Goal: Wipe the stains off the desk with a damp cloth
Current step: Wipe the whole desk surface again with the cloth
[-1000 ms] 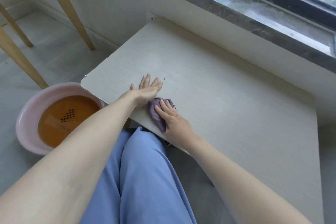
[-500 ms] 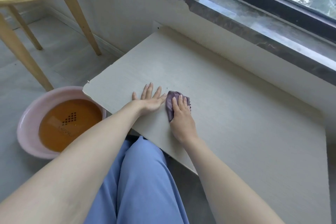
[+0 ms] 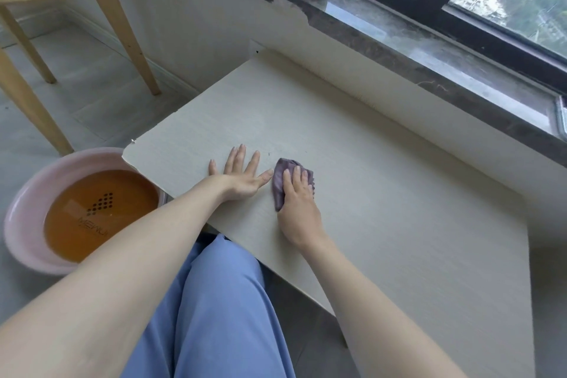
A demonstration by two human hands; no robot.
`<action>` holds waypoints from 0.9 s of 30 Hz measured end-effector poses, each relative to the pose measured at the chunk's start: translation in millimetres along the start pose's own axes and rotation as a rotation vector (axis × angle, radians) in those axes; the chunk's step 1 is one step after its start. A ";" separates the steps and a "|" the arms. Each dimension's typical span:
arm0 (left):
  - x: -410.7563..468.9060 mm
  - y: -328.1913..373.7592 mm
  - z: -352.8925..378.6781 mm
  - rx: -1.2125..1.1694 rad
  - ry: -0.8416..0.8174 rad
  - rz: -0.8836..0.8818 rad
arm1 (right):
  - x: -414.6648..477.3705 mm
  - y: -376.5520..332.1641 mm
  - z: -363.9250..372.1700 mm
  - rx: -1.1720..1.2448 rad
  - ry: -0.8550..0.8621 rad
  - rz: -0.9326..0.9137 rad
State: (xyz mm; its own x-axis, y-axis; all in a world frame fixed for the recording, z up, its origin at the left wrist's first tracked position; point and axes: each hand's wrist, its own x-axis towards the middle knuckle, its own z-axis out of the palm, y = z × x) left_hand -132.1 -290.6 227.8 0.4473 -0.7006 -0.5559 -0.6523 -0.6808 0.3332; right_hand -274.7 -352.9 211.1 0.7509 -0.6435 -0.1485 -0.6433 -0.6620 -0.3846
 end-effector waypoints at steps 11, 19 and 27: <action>0.9 0.9 2.5 0.023 0.009 -0.013 | 48.9 6.0 -21.6 0.087 -0.023 0.082; 1.5 1.1 0.6 0.063 -0.029 -0.006 | 70.1 24.6 -32.4 0.141 0.003 0.090; 6.5 8.4 -9.4 0.183 -0.093 -0.052 | 39.1 34.6 -22.4 0.086 -0.091 -0.088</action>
State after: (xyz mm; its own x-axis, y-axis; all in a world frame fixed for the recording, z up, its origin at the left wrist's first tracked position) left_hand -128.8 -302.9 234.1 0.4306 -0.6371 -0.6393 -0.7336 -0.6597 0.1633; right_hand -270.9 -409.5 212.3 0.8165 -0.5447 -0.1913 -0.5625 -0.6760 -0.4760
